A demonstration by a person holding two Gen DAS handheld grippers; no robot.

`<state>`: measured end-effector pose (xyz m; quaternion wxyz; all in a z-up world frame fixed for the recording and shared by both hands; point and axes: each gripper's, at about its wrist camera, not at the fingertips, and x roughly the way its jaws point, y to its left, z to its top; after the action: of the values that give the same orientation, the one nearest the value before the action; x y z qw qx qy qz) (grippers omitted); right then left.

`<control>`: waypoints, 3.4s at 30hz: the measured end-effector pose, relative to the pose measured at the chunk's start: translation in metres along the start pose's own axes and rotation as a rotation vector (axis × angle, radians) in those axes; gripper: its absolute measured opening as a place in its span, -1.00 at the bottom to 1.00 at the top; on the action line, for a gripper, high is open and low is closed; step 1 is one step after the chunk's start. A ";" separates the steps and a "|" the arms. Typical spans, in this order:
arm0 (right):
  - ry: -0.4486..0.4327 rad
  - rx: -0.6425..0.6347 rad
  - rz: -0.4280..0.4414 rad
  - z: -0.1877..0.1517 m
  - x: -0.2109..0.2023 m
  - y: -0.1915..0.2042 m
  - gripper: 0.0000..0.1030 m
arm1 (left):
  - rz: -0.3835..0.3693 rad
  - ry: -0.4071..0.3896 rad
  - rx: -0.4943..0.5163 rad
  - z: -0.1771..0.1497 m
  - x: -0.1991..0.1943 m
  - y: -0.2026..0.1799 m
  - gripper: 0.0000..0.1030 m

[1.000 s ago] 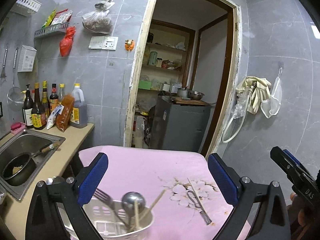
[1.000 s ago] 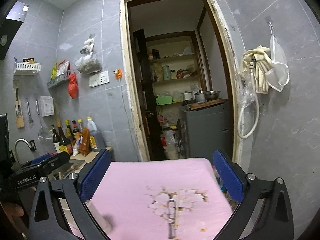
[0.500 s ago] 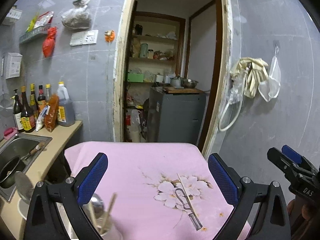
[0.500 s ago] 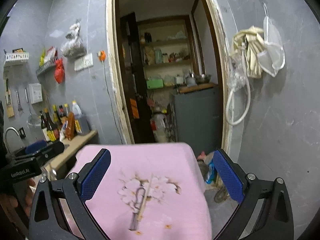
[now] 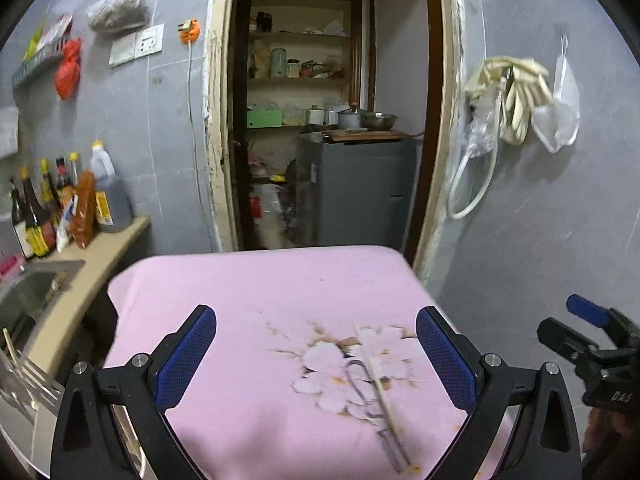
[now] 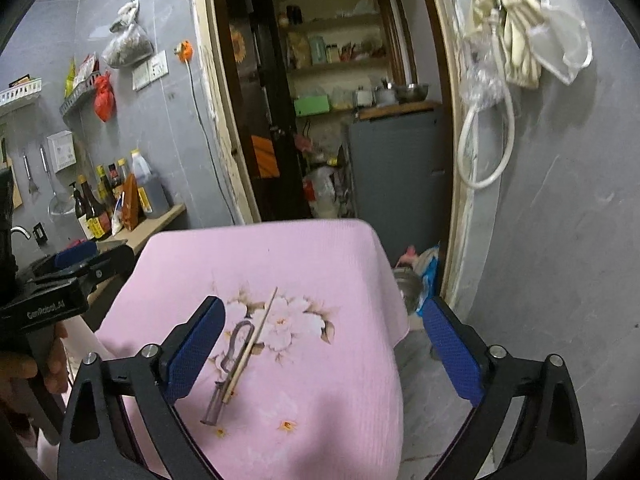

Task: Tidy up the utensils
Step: 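Withdraw both open tools toward the remaining fork and chopstick, then lower both tools, grasp the steel fork with the left tool while the right tool grasps the chopstick, then lift the fork and chopstick and carry both toward the white holder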

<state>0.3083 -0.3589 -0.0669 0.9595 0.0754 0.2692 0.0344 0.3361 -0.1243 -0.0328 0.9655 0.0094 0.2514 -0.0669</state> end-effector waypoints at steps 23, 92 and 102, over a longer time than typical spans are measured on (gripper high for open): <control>0.065 0.037 0.028 -0.016 0.038 -0.015 0.52 | -0.055 0.033 0.070 0.008 0.033 -0.033 0.39; 0.653 -0.113 0.219 -0.025 0.226 0.065 -0.82 | -0.261 0.579 -0.316 -0.066 0.167 0.018 -0.94; 0.632 -0.026 0.209 -0.025 0.216 0.064 -0.92 | -0.231 0.498 -0.277 -0.052 0.141 0.018 -0.95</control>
<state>0.4781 -0.2694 -0.1883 0.8209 0.0760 0.5436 0.1576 0.4350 -0.1217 -0.1472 0.8524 -0.1347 0.4863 -0.1370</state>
